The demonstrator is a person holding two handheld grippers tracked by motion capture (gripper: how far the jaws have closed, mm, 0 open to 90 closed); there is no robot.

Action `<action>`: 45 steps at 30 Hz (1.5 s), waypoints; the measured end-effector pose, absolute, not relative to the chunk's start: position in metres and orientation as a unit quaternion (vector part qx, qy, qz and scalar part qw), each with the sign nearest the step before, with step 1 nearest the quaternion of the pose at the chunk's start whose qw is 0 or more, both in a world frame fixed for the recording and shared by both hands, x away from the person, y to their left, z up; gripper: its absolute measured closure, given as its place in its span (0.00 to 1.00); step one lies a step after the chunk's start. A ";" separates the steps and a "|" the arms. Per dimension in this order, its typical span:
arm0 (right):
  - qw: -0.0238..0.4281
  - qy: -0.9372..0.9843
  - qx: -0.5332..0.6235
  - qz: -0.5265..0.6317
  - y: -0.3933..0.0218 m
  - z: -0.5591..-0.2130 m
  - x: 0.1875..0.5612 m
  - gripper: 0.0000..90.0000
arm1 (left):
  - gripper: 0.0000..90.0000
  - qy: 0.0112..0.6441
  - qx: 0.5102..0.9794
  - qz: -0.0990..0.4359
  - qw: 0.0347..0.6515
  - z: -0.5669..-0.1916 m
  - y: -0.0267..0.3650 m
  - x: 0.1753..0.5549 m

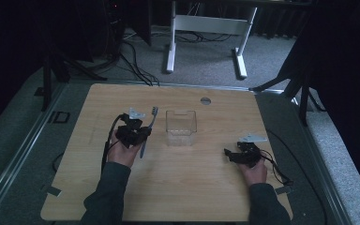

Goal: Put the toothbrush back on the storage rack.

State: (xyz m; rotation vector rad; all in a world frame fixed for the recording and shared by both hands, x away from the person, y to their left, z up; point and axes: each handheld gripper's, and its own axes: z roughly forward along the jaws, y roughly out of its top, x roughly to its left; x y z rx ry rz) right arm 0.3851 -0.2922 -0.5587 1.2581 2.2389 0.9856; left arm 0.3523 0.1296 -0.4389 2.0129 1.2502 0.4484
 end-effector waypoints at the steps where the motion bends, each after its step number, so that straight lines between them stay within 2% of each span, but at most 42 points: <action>1: 0.194 0.798 0.449 0.351 -0.292 -0.559 0.385 0.31 | 0.90 0.484 0.779 0.175 0.359 -0.439 0.130 0.352; 45: 0.195 0.798 0.448 0.352 -0.292 -0.559 0.385 0.31 | 0.90 0.470 0.739 0.213 0.433 -0.431 0.130 0.345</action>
